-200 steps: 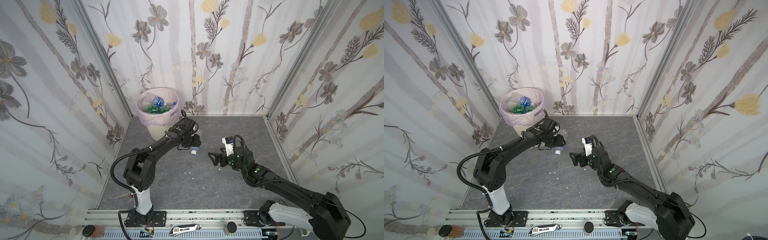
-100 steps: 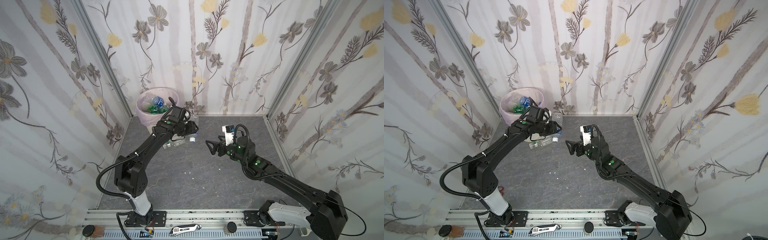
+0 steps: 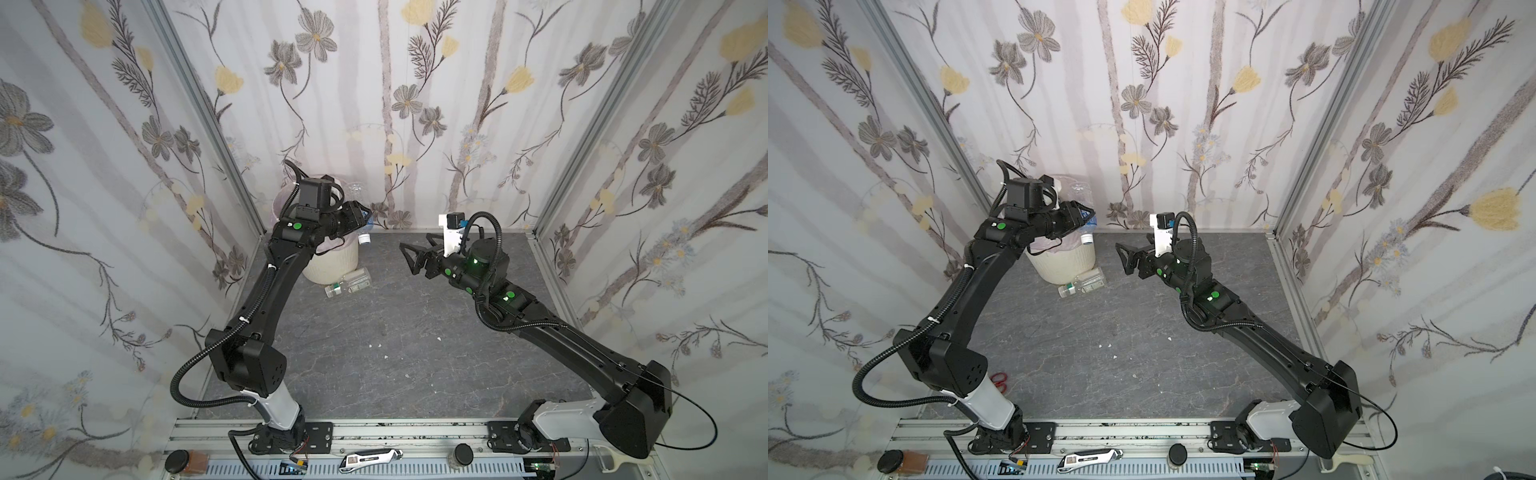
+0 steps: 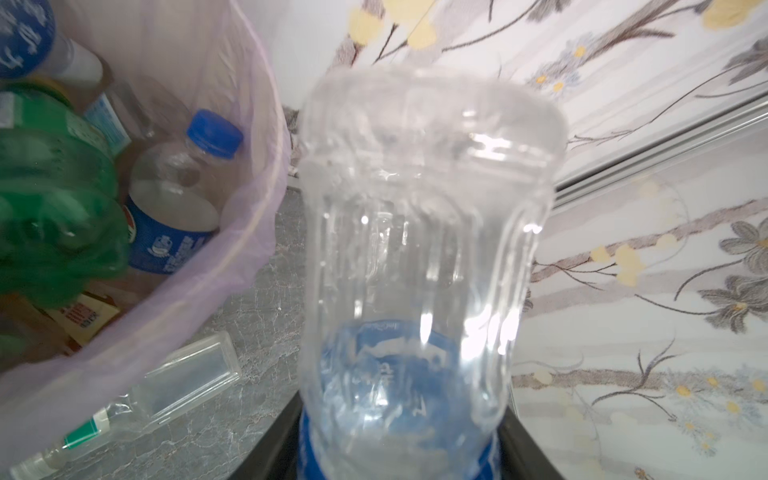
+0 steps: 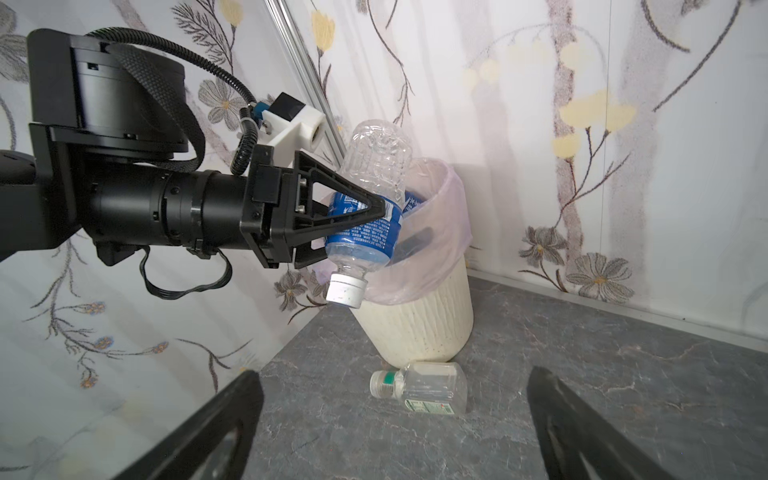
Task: Throw the plastic bottles in the bin
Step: 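Lift the blue-labelled bottle with the left gripper up over the bin, then open the left gripper to drop the blue-labelled bottle into the bin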
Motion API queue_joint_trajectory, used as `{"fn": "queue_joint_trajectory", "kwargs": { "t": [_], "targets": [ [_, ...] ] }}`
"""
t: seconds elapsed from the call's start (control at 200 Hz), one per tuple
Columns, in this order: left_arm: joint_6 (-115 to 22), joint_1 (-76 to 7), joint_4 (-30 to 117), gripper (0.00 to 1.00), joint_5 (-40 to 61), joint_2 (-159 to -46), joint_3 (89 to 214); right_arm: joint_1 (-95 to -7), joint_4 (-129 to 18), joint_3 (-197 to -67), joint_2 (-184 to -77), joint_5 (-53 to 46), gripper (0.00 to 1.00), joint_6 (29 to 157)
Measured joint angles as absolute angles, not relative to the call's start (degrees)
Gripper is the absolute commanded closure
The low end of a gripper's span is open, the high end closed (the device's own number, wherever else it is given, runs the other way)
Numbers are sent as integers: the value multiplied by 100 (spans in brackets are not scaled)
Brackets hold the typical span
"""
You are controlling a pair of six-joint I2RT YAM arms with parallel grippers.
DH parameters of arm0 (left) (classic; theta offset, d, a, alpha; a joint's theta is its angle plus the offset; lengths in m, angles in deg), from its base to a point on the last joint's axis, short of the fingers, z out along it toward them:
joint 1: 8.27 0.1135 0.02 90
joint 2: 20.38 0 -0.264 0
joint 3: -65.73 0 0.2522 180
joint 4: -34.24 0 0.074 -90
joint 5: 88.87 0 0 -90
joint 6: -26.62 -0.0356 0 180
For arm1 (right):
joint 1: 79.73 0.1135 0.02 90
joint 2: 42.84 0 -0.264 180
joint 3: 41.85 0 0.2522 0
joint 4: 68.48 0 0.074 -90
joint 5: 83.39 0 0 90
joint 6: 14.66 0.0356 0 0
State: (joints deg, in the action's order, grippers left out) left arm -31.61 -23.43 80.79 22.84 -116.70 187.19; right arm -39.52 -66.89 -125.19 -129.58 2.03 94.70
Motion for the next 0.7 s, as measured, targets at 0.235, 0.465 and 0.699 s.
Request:
{"fn": "queue_joint_trajectory", "kwargs": {
  "t": [0.235,0.465,0.699],
  "targets": [
    [-3054,-2057,8086,44,2322,-11818,19655,-3849,-6459,-13643,-13719,203,0,9476],
    [-3089,-1867,8099,44,1908,-11967,20944,-3806,-6216,-14380,-14130,179,0,9483],
    [-3229,-1613,7977,41,1401,-12183,22207,-3799,-6142,-14502,-14213,99,0,9479]
  ]
}}
